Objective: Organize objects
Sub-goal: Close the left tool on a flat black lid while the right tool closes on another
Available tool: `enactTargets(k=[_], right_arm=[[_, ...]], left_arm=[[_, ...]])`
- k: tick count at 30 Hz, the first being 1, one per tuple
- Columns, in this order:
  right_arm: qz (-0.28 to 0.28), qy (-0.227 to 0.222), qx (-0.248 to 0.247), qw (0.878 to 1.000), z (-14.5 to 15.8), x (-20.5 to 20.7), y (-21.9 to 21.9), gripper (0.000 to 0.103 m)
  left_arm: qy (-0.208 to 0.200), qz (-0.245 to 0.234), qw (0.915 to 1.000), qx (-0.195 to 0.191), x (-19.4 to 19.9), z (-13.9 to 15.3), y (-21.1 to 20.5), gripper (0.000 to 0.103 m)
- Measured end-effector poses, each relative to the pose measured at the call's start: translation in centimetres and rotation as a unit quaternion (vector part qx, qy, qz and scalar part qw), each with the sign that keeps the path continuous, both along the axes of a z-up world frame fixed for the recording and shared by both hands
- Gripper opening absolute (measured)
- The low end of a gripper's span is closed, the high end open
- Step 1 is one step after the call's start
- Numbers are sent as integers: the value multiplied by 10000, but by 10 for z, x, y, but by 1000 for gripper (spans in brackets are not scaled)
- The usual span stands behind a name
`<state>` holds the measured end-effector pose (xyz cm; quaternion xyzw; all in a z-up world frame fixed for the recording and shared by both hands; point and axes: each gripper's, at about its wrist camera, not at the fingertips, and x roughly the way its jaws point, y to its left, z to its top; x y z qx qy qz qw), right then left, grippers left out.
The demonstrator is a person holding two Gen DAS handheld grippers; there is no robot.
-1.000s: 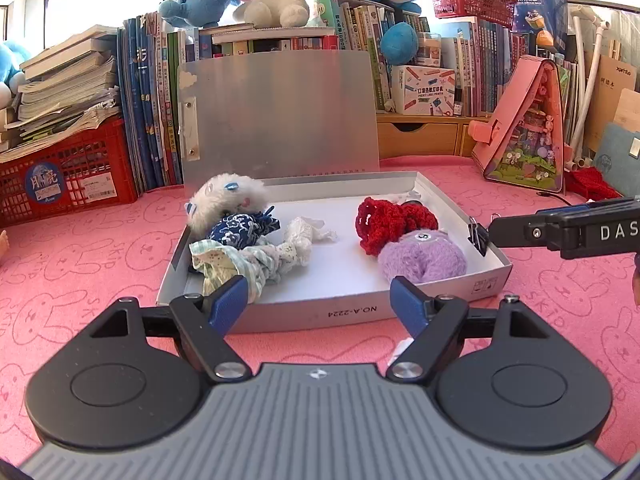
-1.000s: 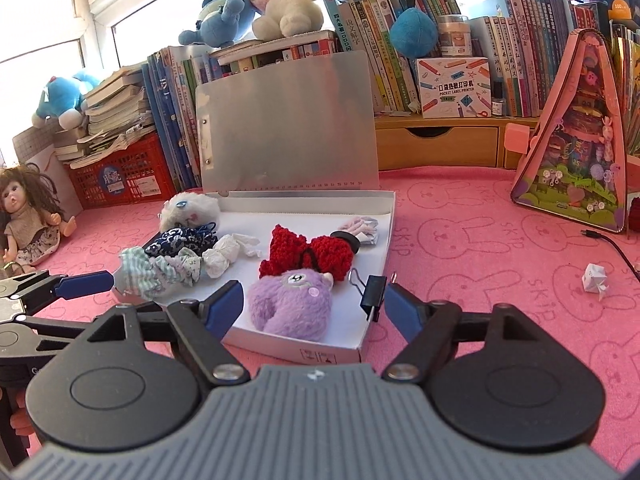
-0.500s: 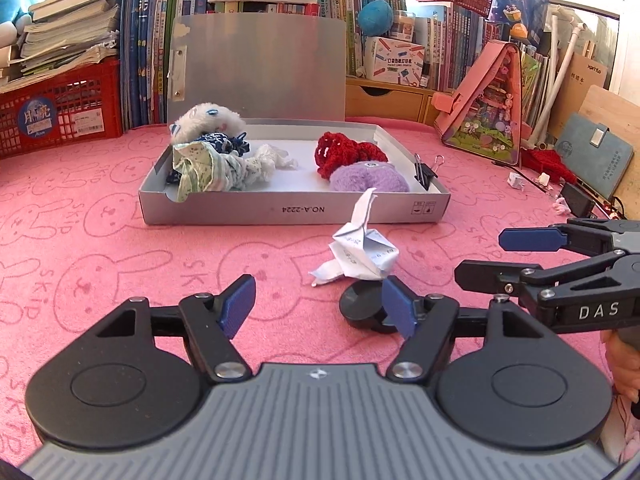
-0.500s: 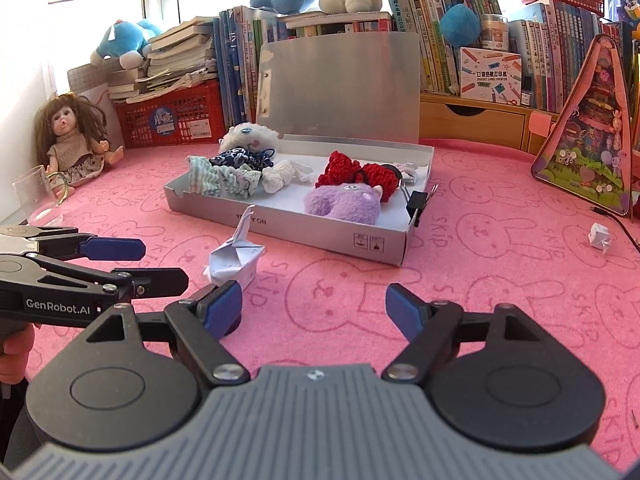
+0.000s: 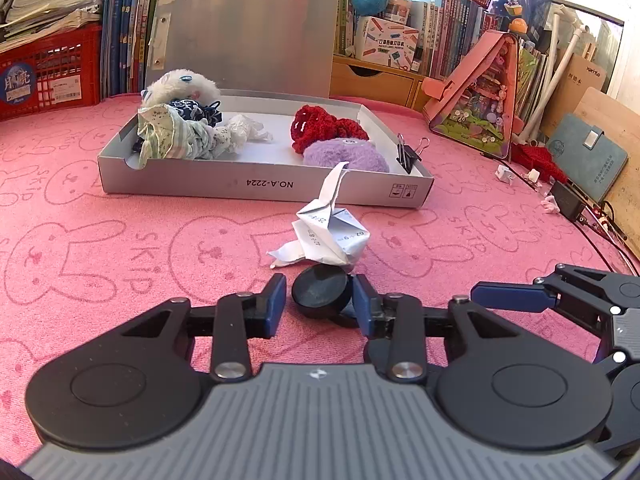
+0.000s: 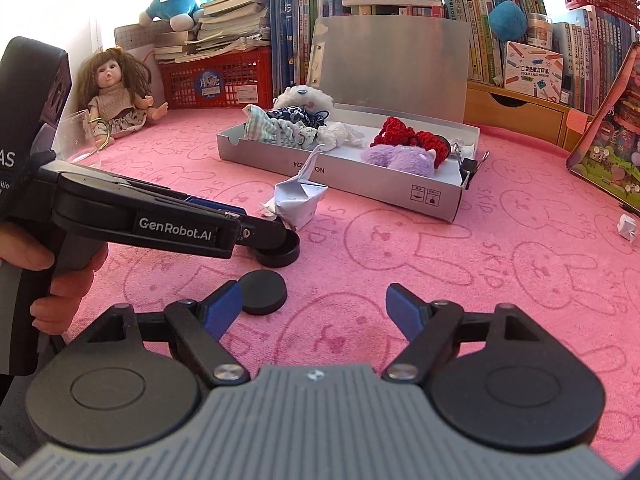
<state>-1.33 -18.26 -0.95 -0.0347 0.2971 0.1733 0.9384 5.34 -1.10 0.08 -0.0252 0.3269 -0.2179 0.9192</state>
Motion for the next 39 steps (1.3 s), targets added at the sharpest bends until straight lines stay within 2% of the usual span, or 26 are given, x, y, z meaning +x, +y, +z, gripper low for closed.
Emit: enactTargets(k=[7, 11, 14, 19, 21, 23, 28, 36, 37, 39], right_arm=[[52, 36, -31, 10000, -4, 2, 5, 87], [73, 13, -27, 10000, -3, 3, 8, 87], [104, -10, -92, 9999, -3, 2, 12, 84], [139, -109, -264, 9995, -4, 0, 22, 70], [156, -105, -294, 9994, -4, -1, 25, 64], [155, -106, -268, 9995, -5, -1, 28, 59], [86, -216, -324, 9992, -4, -4, 33, 37], [-492, -290, -265, 9980, -3, -2, 27, 37], [-560, -300, -229, 9977, -3, -2, 25, 42], [-734, -340, -151, 9966, -4, -2, 24, 43]], left_arm=[[-255, 52, 9996, 67, -14, 11, 7, 39], [-486, 293, 9977, 382, -23, 13, 14, 39], [-506, 479, 9962, 517, -30, 11, 23, 39], [-416, 720, 9949, 564, -40, 0, 36, 40], [-427, 813, 9939, 611, -42, -3, 37, 52], [-428, 900, 9930, 635, -42, -6, 38, 56], [-504, 971, 9918, 662, -42, -9, 35, 60], [-600, 1050, 9900, 729, -41, -12, 30, 63], [-619, 1048, 9897, 752, -42, -12, 29, 63], [-655, 1042, 9892, 801, -43, -14, 26, 66]])
